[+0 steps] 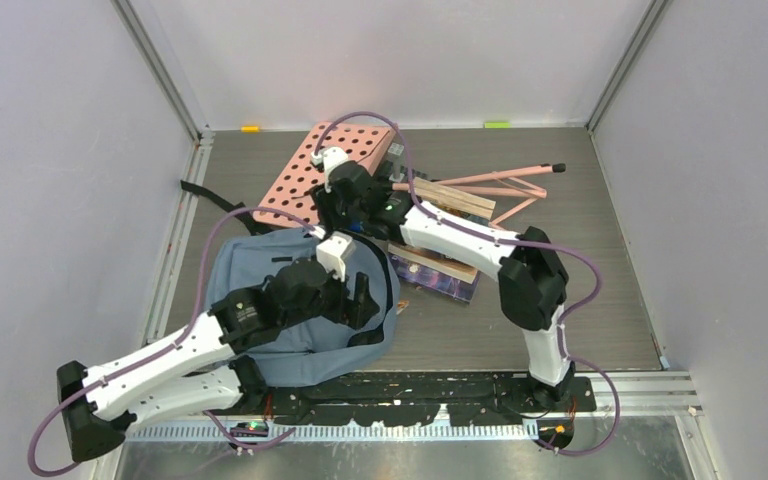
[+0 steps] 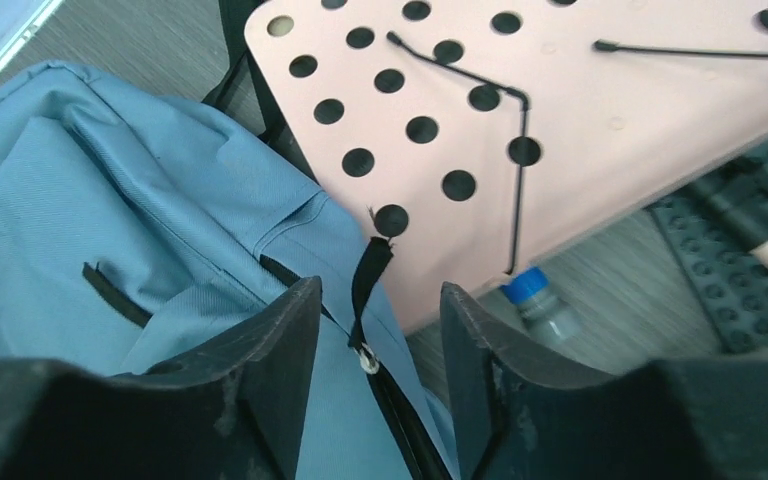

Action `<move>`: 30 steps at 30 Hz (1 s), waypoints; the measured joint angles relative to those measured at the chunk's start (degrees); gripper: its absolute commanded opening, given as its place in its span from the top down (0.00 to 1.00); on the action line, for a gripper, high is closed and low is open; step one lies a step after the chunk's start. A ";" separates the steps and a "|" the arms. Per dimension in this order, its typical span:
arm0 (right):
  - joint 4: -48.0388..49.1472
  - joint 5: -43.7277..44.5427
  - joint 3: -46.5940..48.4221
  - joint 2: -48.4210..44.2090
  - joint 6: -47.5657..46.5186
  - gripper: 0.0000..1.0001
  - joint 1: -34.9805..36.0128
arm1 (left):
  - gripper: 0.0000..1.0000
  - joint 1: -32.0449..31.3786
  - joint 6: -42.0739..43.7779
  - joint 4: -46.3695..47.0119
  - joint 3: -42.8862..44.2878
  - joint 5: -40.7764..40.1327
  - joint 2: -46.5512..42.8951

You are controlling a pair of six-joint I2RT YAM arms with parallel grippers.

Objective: Pack the student bag
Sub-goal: Unzip the student bag at the center of the board.

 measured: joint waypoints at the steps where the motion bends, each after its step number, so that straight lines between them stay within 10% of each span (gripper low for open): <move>1: -0.11 0.70 -0.68 -1.40 0.11 0.38 0.00 | 0.19 0.70 0.42 -1.99 1.90 -0.79 0.02; 11: -4.02 10.82 -4.31 -14.47 1.84 0.19 -0.13 | 0.20 16.24 8.59 -15.76 12.96 -1.51 2.99; 18: -6.60 14.67 -12.83 -23.41 4.90 0.16 -1.18 | 0.40 23.93 15.39 -17.33 18.23 2.10 9.53; 30: -9.03 10.58 -28.41 -36.41 12.31 0.20 -1.42 | 0.43 37.05 15.56 -11.87 25.03 10.49 24.24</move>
